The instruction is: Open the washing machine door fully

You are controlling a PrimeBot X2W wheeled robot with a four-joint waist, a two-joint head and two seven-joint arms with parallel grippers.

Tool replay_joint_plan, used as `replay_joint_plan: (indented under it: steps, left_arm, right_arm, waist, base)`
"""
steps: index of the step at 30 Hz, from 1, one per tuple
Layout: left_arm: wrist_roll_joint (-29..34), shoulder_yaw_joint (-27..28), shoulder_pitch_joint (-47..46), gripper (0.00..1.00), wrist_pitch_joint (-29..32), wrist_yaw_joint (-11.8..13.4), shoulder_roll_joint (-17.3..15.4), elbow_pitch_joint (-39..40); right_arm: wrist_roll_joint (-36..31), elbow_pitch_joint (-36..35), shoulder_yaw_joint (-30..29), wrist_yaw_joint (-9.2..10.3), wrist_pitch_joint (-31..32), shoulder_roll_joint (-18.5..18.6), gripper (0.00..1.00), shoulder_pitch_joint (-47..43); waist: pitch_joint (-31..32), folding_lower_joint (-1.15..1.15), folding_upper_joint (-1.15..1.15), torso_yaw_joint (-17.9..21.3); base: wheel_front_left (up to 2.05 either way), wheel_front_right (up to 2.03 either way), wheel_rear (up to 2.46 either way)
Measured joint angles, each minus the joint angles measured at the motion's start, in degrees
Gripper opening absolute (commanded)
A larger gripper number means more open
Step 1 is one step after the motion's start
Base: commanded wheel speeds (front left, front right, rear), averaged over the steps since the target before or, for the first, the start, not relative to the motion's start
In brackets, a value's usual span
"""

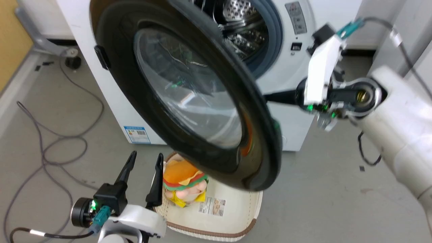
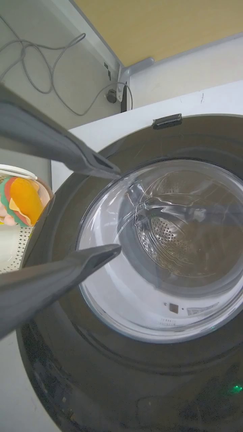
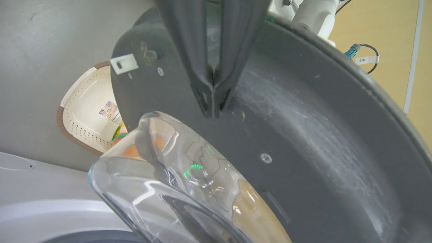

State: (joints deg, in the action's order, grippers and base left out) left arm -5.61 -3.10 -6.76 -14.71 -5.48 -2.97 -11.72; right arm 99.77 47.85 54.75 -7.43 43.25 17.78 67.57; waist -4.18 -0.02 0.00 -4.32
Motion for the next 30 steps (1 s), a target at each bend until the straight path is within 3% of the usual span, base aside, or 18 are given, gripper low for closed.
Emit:
replay_joint_plan:
  steps: [22, 23, 24, 25, 26, 30]
  left_arm:
    - [0.9, 0.0, 2.22, 1.0, 0.0, 0.51, -0.35, -1.37]
    - [0.9, 0.0, 2.22, 1.0, 0.0, 0.51, -0.36, -1.37]
    - [0.9, -0.01, 2.23, 1.0, 0.0, 0.52, -0.35, -1.37]
    - [0.91, -0.03, 2.23, 1.0, 0.0, 0.51, -0.35, -1.38]
    - [0.91, -0.05, 2.24, 1.0, 0.0, 0.52, -0.34, -1.4]
    - [0.9, -0.15, 2.49, 1.0, 0.0, 0.83, -0.31, -1.46]
  right_arm:
    - [0.63, -18.58, 4.04, 0.0, -4.7, 0.57, 0.0, -10.83]
    - [0.12, -18.64, 4.2, 0.0, -5.75, 0.62, 0.09, -10.96]
    - [-0.85, -18.62, 4.47, 0.0, -6.95, 0.73, 0.28, -11.05]
    - [-1.69, -18.52, 4.42, 0.0, -8.8, 0.86, 0.79, -11.35]
    - [-2.04, -18.4, 4.11, 0.0, -10.71, 0.94, 1.0, -11.97]
    - [-2.53, -18.09, 0.22, 0.0, -22.62, 0.78, 1.0, -16.69]
  waist:
    - [2.06, 0.01, 0.0, -1.48]
    - [2.01, 0.01, 0.0, -1.4]
    - [1.98, 0.01, 0.0, -1.3]
    - [1.95, 0.01, 0.0, -1.21]
    - [1.99, 0.01, 0.0, -1.16]
    - [2.26, 0.01, 0.0, -0.76]
  base:
    - [0.0, 0.0, 0.0]
    - [0.0, 0.0, 0.0]
    - [0.0, 0.0, 0.0]
    - [0.0, 0.0, 0.0]
    - [0.0, 0.0, 0.0]
    - [0.0, 0.0, 0.0]
